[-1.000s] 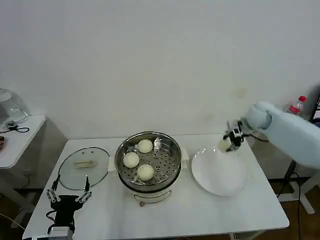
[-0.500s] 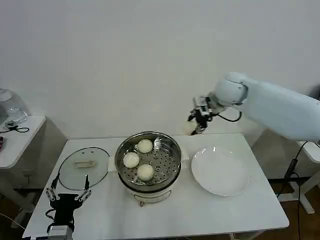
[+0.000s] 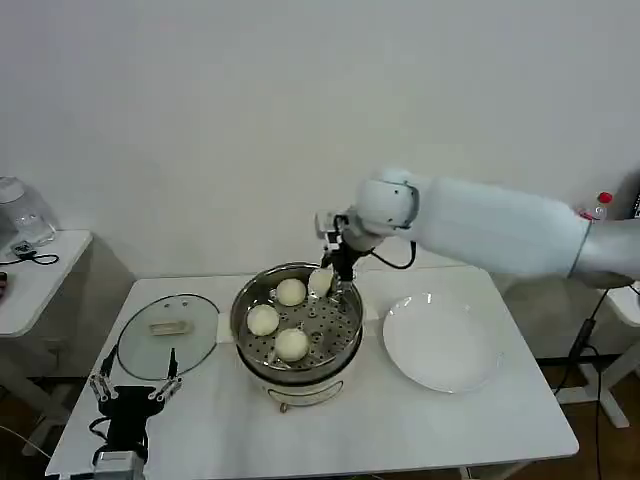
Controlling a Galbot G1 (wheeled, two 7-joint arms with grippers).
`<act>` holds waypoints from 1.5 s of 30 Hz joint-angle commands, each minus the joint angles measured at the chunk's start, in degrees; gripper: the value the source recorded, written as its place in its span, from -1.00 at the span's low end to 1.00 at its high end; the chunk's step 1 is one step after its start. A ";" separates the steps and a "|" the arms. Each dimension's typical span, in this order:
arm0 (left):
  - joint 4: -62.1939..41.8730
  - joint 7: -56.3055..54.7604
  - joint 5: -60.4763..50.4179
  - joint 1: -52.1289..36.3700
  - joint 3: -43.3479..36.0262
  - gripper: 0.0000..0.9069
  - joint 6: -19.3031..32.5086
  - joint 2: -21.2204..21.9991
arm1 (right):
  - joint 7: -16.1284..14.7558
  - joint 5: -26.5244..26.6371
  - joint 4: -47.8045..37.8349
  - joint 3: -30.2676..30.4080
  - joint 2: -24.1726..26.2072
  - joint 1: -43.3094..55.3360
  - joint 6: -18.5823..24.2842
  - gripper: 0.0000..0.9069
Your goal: Take steamed baozi put them in steamer then cover it.
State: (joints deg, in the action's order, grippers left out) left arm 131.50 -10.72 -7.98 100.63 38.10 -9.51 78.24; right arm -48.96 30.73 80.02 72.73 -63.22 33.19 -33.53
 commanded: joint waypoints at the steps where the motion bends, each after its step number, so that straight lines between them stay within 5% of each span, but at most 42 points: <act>1: 0.44 0.02 0.04 0.02 0.19 1.00 -0.02 -0.07 | 1.25 -1.71 -2.24 0.96 -2.85 -4.28 -2.06 0.42; 20: 1.01 -0.04 0.12 0.84 0.30 1.00 0.09 0.14 | 0.44 -7.20 -5.99 0.16 -4.10 -8.54 -0.26 0.42; 24: 1.03 -0.03 0.21 0.79 0.35 1.00 0.09 0.11 | 0.37 -6.47 -5.71 0.06 -3.94 -8.87 -0.02 1.00; 36: 0.48 -0.03 0.20 0.25 0.36 1.00 -0.02 -0.14 | 1.86 -1.30 -1.96 -5.94 1.60 -1.77 0.04 1.00; 42: -0.11 0.00 0.21 -0.36 -0.07 1.00 -0.02 -0.38 | 10.52 2.32 2.98 -13.70 8.45 -3.12 1.61 1.00; 45: -0.04 0.06 0.23 -0.71 -0.21 1.00 -0.06 -0.39 | 19.18 4.78 8.87 -17.75 12.65 -7.04 2.18 1.00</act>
State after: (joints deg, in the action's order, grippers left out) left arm 131.42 -10.71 -7.77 100.07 37.94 -9.52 77.87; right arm -43.89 30.31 79.64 65.01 -60.21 28.79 -33.19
